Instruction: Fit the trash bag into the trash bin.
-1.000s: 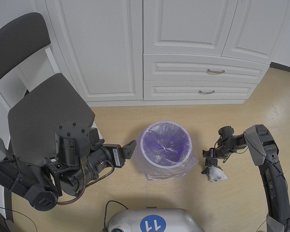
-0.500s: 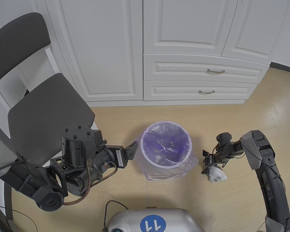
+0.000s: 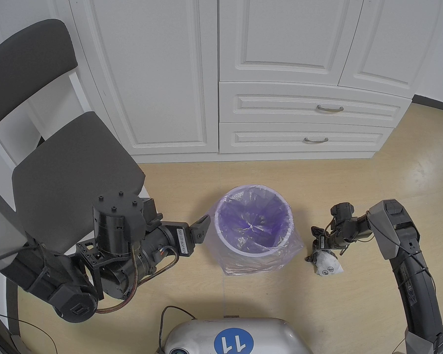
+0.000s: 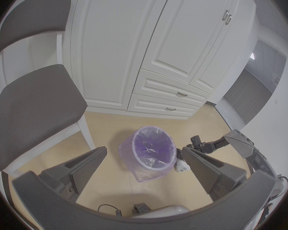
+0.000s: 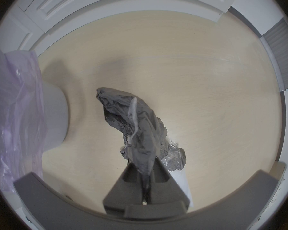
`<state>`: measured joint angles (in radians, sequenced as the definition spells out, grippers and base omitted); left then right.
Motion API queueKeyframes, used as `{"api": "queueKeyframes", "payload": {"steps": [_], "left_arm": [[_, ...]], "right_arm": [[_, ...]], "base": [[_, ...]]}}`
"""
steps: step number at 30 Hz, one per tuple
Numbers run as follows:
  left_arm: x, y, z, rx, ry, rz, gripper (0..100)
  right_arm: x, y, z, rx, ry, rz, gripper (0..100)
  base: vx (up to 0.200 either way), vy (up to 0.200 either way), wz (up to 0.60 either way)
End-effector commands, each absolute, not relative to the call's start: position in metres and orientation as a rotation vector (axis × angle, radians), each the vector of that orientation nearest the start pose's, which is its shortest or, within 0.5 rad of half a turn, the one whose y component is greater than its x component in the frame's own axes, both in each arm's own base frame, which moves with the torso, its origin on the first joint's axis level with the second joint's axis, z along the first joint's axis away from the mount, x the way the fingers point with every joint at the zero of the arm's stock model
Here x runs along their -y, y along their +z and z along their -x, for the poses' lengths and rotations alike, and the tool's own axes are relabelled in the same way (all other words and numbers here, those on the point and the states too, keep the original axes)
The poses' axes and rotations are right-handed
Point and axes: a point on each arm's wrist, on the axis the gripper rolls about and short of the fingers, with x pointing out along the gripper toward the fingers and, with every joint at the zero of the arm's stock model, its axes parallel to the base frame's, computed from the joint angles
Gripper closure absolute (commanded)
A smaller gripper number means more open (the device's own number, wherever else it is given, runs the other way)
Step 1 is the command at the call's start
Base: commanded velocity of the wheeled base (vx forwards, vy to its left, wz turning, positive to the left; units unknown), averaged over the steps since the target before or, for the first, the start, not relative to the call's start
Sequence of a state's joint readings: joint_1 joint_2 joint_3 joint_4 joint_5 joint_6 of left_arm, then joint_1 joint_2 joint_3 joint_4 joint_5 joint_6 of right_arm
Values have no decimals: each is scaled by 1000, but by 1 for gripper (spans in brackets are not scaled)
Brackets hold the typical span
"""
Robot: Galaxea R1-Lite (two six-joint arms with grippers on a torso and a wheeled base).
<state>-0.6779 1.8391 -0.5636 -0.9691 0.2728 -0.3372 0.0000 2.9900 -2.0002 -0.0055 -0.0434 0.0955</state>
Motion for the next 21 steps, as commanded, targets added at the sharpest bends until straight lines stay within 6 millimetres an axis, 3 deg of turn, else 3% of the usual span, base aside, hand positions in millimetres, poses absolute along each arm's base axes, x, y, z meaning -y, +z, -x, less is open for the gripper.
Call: {"api": "queueKeyframes", "payload": {"steps": [1, 4, 6, 11, 16, 17, 18, 21], "left_arm": [[178, 123, -235, -308, -347, 208, 0], [176, 131, -233, -288, -351, 218, 0], [172, 140, -229, -267, -354, 227, 0], [168, 150, -225, -220, -346, 186, 0], [163, 161, -222, -180, -323, 186, 0], [163, 161, -222, -180, -323, 186, 0], [161, 162, -223, -176, -316, 186, 0], [160, 163, -224, -166, -302, 189, 0]], "right_arm": [[3, -122, -522, -877, -135, -94, 100], [3, -104, -525, -808, -154, -156, 100], [6, -74, -522, -764, -167, -209, 100], [16, -40, -514, -744, -139, -247, 100], [16, 14, -506, -660, -123, -252, 100], [16, 16, -505, -657, -122, -252, 100], [15, 39, -497, -620, -108, -253, 100], [6, 75, -480, -556, -64, -254, 100]], "base": [[0, 0, 0], [0, 0, 0], [0, 0, 0], [0, 0, 0], [0, 0, 0], [0, 0, 0], [0, 0, 0], [0, 0, 0]]}}
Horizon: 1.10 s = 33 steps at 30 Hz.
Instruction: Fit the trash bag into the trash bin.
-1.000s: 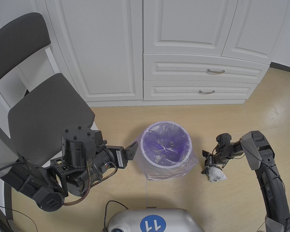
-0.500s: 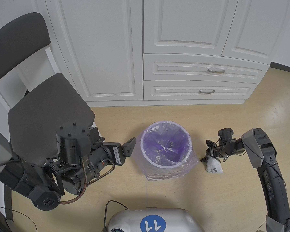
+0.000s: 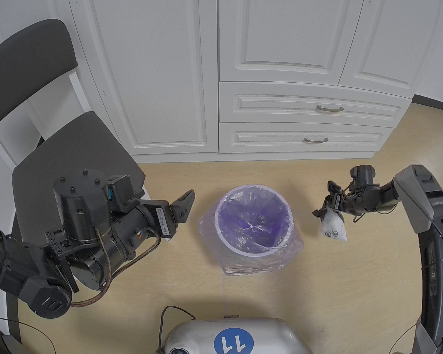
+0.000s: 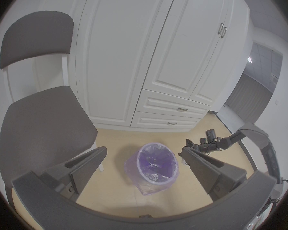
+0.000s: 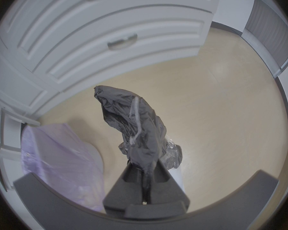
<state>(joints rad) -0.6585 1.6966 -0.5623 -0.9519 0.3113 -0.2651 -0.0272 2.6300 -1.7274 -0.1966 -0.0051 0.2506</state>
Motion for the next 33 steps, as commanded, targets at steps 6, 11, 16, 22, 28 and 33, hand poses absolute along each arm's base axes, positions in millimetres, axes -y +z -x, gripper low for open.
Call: {"api": "queueKeyframes", "payload": {"steps": [6, 11, 16, 22, 28, 33], "left_arm": [[155, 171, -217, -137, -304, 165, 0], [149, 182, -210, -97, -300, 164, 0], [141, 186, -204, -69, -275, 137, 0], [132, 188, -203, -47, -243, 89, 0], [131, 191, -201, -36, -242, 93, 0], [129, 190, -205, -40, -233, 94, 0]], "right_arm": [[-25, 127, -438, -383, 32, -228, 100], [-63, 150, -395, -255, 146, -203, 100], [-98, 154, -361, -165, 260, -175, 100], [-139, 126, -352, -93, 377, -180, 100], [-167, 79, -349, -63, 486, -189, 100], [-169, 35, -353, -69, 643, -197, 100]], "base": [[0, 0, 0], [0, 0, 0], [0, 0, 0], [0, 0, 0], [0, 0, 0], [0, 0, 0]]}}
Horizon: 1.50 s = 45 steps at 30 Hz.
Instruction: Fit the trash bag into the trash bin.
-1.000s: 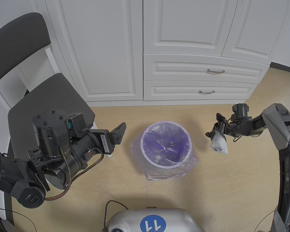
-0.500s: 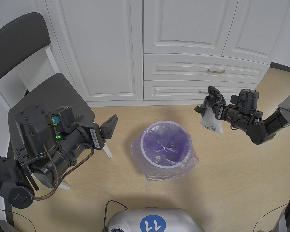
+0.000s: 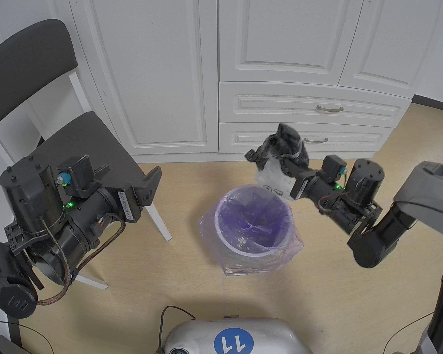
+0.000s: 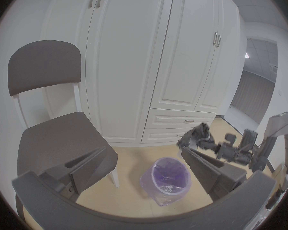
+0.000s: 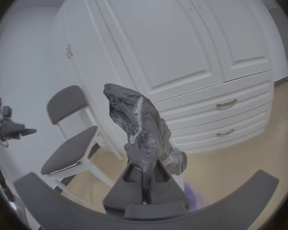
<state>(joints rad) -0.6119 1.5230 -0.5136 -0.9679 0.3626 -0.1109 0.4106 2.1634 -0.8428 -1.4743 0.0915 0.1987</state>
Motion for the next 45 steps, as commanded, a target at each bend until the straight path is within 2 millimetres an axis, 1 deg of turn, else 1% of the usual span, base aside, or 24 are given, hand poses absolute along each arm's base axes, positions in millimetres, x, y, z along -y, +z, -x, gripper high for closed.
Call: {"api": "queueKeyframes", "payload": {"steps": [1, 3, 5, 8, 11, 12, 14, 16, 20, 23, 25, 27, 28, 31, 35, 36, 40, 41, 42, 45], "left_arm": [[129, 190, -205, -41, -228, 94, 0], [129, 189, -206, -42, -227, 93, 0], [129, 189, -206, -44, -227, 92, 0], [129, 188, -206, -48, -228, 90, 0], [129, 186, -209, -53, -221, 87, 0], [129, 184, -212, -61, -216, 83, 0], [130, 182, -213, -68, -213, 78, 0], [130, 181, -214, -72, -214, 73, 0], [131, 182, -213, -68, -216, 75, 0], [131, 181, -214, -73, -216, 71, 0], [131, 178, -214, -81, -215, 67, 0], [131, 177, -215, -85, -214, 65, 0], [131, 176, -216, -88, -210, 63, 0], [132, 176, -216, -90, -212, 62, 0], [133, 173, -217, -92, -213, 61, 0], [133, 170, -219, -94, -209, 58, 0], [130, 169, -223, -87, -192, 63, 0], [130, 169, -223, -87, -192, 63, 0], [130, 169, -223, -85, -192, 63, 0], [130, 169, -222, -85, -192, 62, 0]], "right_arm": [[-168, 26, -354, -93, 667, -197, 100], [-164, 18, -358, -122, 691, -218, 100], [-163, 10, -360, -161, 714, -274, 100], [-161, 4, -370, -187, 723, -357, 100], [-156, -3, -378, -196, 713, -391, 100], [-152, -8, -385, -194, 701, -414, 100], [-151, -11, -389, -196, 696, -426, 100], [-150, -15, -399, -194, 686, -485, 100], [-153, -16, -411, -180, 691, -559, 100], [-161, -17, -420, -149, 713, -574, 100], [-168, -26, -426, -138, 726, -574, 100], [-169, -29, -427, -141, 725, -573, 100], [-168, -35, -427, -151, 720, -571, 100], [-163, -39, -428, -162, 712, -570, 100], [-155, -44, -426, -197, 743, -557, 100], [-149, -46, -421, -225, 746, -552, 100], [-143, -46, -407, -277, 788, -514, 100], [-143, -46, -407, -277, 788, -514, 100], [-141, -49, -401, -306, 815, -495, 100], [-140, -54, -399, -316, 827, -473, 100]], "base": [[0, 0, 0], [0, 0, 0], [0, 0, 0], [0, 0, 0], [0, 0, 0], [0, 0, 0], [0, 0, 0], [0, 0, 0], [0, 0, 0], [0, 0, 0], [0, 0, 0], [0, 0, 0], [0, 0, 0], [0, 0, 0], [0, 0, 0], [0, 0, 0], [0, 0, 0], [0, 0, 0], [0, 0, 0], [0, 0, 0]]}}
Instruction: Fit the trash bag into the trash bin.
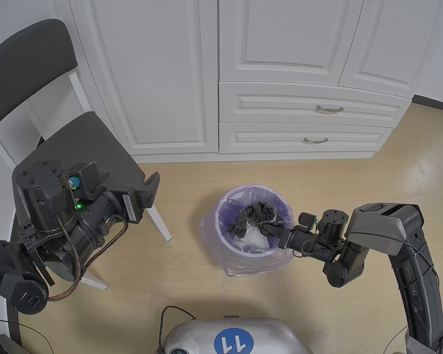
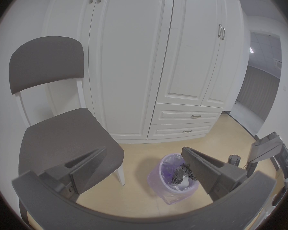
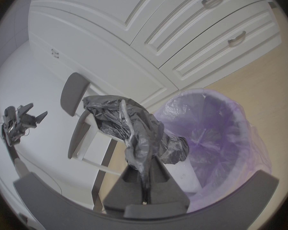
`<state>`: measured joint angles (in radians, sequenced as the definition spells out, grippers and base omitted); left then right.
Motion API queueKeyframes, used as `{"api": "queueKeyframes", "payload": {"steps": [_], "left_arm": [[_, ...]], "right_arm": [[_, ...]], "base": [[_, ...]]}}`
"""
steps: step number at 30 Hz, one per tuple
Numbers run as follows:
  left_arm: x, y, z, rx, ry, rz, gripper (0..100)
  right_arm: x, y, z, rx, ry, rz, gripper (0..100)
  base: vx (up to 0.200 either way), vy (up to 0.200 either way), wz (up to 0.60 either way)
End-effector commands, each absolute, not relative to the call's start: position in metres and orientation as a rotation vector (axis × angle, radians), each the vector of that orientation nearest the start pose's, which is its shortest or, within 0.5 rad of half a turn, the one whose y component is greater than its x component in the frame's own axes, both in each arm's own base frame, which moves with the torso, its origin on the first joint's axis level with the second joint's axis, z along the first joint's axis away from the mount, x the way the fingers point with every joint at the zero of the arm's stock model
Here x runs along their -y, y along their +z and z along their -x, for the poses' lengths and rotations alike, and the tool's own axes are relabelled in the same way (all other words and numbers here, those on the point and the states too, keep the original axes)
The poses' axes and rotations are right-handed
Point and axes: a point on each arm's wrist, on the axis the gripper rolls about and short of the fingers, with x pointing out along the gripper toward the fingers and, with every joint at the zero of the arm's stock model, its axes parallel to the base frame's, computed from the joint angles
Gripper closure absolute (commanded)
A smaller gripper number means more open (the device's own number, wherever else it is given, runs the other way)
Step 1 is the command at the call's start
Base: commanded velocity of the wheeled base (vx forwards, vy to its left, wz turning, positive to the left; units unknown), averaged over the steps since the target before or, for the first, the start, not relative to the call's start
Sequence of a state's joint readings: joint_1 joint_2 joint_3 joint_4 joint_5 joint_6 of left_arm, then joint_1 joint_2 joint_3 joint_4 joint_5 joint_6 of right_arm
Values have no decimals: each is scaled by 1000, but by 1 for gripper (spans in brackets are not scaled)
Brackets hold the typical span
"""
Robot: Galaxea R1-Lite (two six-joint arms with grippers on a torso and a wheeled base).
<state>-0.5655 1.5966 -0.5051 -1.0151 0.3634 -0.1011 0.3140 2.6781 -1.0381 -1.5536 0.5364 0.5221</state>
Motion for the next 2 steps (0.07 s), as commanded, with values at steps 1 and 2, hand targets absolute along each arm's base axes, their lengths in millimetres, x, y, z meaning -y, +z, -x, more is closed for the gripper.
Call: {"api": "queueKeyframes", "payload": {"steps": [1, 2], "left_arm": [[130, 168, -222, -89, -192, 60, 0], [130, 168, -222, -89, -192, 60, 0]], "right_arm": [[-140, -55, -399, -316, 829, -472, 100], [-141, -56, -400, -315, 829, -473, 100]], "base": [[0, 0, 0], [0, 0, 0]]}}
